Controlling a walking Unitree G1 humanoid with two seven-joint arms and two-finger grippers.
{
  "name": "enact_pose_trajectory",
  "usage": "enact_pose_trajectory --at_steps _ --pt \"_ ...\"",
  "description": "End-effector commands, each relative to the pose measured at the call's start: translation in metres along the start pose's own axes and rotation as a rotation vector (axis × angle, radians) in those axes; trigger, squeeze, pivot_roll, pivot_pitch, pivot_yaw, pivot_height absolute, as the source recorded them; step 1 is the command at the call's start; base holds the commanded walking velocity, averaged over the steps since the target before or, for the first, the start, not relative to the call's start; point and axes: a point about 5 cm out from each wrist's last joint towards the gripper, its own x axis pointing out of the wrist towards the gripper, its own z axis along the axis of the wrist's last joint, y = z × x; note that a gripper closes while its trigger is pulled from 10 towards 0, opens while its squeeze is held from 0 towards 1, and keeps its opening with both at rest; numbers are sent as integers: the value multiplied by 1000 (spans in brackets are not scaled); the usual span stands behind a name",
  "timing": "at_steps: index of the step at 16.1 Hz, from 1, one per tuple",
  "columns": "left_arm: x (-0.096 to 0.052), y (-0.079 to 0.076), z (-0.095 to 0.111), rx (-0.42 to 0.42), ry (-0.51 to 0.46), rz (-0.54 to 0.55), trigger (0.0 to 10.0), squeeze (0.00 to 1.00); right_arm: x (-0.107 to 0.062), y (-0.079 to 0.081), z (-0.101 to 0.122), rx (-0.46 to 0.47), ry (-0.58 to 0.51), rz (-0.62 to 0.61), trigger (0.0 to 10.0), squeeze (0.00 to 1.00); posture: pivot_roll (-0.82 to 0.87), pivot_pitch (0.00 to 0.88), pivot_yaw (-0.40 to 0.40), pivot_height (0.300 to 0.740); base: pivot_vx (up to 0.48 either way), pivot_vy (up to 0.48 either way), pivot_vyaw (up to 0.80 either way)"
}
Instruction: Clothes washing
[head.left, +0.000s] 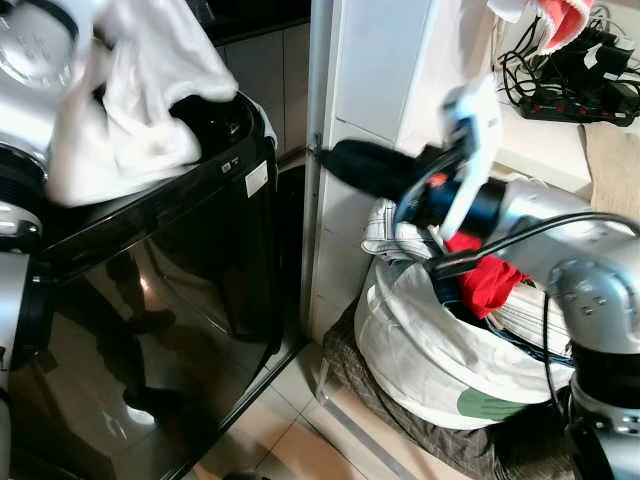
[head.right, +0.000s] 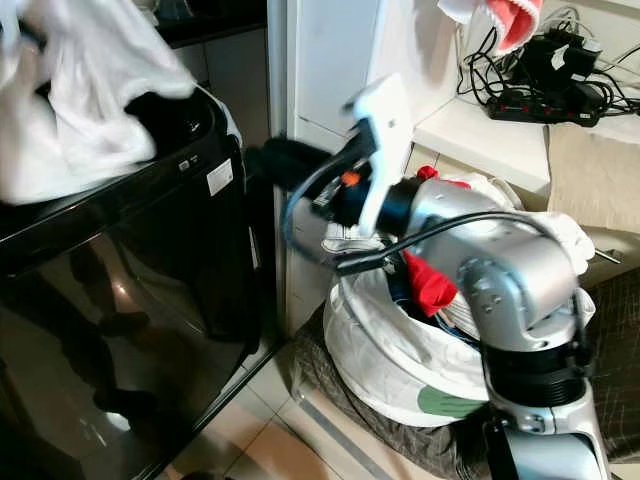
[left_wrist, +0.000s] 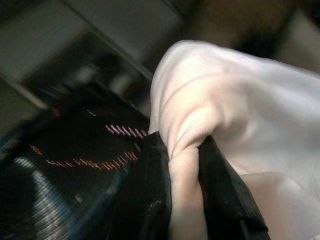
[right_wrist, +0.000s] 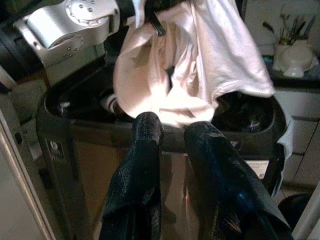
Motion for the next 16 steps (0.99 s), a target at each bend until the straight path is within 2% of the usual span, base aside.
enact_pose_trajectory --at_steps 1,2,3,5,6,9,11,13,14,15,16 --pt "1 -10 -9 54 79 -82 10000 0 1 5 -2 -32 8 -1 10000 0 2 0 16 740 0 0 0" --pt "1 -17 -16 26 129 -126 10000 0 1 7 -4 -34 18 2 10000 0 -4 0 21 740 0 0 0" --pt "-1 -30 -26 5 193 -209 10000 1000 2 9 -8 -45 42 3 10000 0 -4 0 21 740 0 0 0" --pt "-6 -44 -42 27 300 -318 10000 1000 1 12 -13 -59 78 13 10000 0 -15 0 25 740 0 0 0" --pt "-7 -46 -46 11 329 -346 10000 1000 1 14 -14 -64 89 19 10000 0 -16 0 25 740 0 0 0" --pt "-12 -44 -53 -49 384 -427 10000 1000 -2 16 -19 -69 124 39 10000 0 -13 0 19 740 0 0 0" --pt "-19 -42 -63 -112 423 -539 10000 1000 -4 14 -26 -68 173 41 10000 0 -8 0 11 740 0 0 0" --pt "-21 -37 -66 -133 426 -542 10000 1000 -6 10 -29 -74 196 16 10000 0 -2 0 3 740 0 0 0" --pt "-21 -30 -67 -150 421 -511 10000 1000 -6 5 -30 -70 199 -22 10000 0 -2 0 3 740 0 0 0" --pt "-20 -23 -65 -171 399 -465 10000 388 -7 -2 -30 -67 199 -75 10000 0 1 0 0 740 0 0 0" --pt "-20 -10 -67 -120 401 -369 10000 0 -11 -25 -33 -41 226 -246 10000 0 3 0 -8 740 0 0 0"
